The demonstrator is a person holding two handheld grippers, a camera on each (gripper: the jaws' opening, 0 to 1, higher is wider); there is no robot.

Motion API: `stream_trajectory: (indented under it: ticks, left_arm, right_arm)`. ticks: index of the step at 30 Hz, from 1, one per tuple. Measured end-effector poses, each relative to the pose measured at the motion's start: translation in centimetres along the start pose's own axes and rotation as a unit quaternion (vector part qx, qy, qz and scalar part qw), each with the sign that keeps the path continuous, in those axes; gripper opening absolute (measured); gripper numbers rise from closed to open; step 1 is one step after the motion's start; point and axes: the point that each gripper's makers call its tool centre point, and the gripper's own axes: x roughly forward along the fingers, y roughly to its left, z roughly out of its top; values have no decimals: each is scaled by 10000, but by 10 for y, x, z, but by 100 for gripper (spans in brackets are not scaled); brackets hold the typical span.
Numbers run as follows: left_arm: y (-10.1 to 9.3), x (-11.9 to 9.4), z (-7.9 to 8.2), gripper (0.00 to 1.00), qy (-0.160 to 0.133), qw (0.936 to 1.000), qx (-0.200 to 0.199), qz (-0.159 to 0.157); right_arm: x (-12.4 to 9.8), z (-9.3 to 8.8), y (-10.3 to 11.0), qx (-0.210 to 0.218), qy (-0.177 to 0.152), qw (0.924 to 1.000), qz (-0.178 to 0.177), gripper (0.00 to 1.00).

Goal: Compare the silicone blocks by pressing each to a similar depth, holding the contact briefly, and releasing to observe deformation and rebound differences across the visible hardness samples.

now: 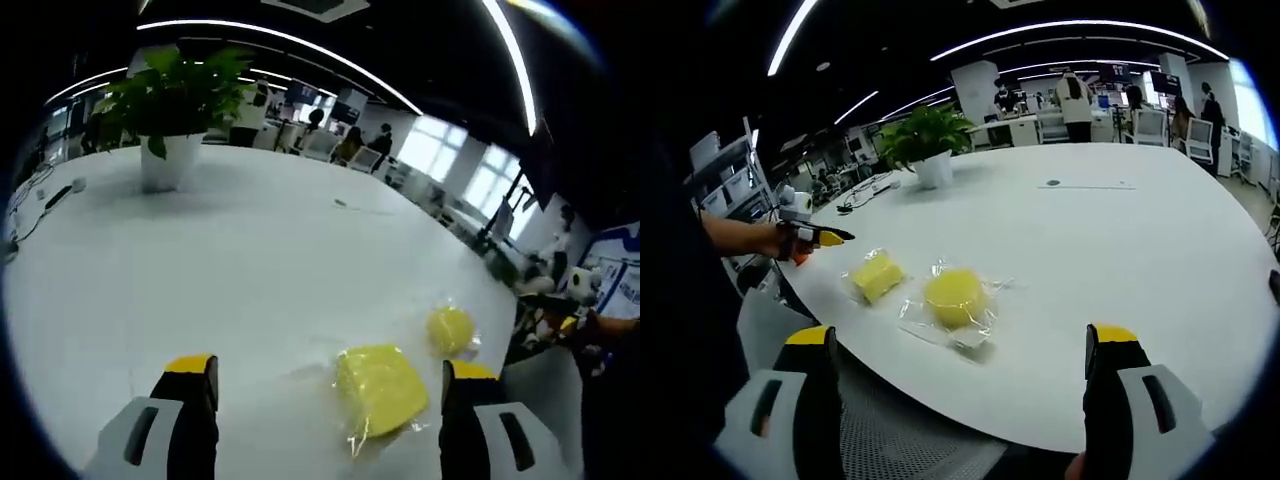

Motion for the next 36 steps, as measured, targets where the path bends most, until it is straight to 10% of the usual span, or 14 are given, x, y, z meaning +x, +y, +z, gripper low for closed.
stream_trajectory:
  ticks: [10, 36]
  left_arm:
    - [13, 17, -4, 63, 112, 9987, -489, 67]
    - [-3, 53, -16, 21, 489, 9808, -1844, -408]
  right_arm:
    - [3, -4, 4, 21, 70, 10000, 39, 96]
    - [1, -12, 1, 116, 127, 9998, 32, 96]
